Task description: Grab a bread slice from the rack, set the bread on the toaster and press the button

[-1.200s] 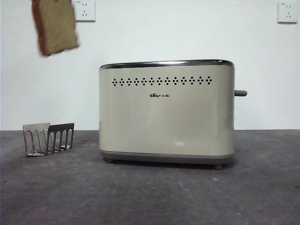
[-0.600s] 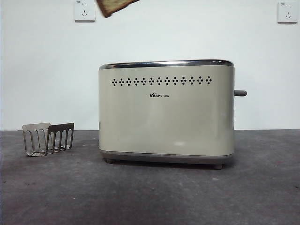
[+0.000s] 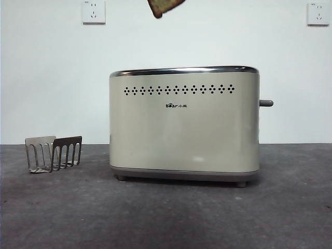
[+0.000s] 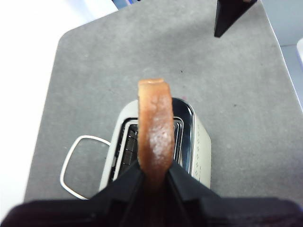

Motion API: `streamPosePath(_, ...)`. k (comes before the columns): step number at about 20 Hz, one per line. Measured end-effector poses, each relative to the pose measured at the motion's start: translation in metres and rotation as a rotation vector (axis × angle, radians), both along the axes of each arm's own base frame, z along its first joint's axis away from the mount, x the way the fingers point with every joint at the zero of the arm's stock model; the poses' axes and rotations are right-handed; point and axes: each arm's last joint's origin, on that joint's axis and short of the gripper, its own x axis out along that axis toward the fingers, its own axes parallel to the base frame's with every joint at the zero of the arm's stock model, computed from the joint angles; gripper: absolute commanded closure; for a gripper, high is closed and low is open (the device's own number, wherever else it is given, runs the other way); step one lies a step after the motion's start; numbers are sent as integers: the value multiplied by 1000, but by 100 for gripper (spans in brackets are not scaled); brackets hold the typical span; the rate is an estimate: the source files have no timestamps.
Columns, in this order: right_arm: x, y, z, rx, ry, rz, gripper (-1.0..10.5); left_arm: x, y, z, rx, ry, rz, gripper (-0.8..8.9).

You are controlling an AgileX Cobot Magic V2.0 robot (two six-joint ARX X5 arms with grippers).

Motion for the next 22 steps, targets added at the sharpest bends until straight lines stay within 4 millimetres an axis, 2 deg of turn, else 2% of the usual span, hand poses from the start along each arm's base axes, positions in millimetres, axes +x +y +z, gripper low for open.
streamPosePath(9,0,0,0,-18,-11,24,946,39,-23,-37,134,38,33,816)
streamPosePath(22,0,0,0,-26,-17,34,946,43,-29,-44,175,2,-36,823)
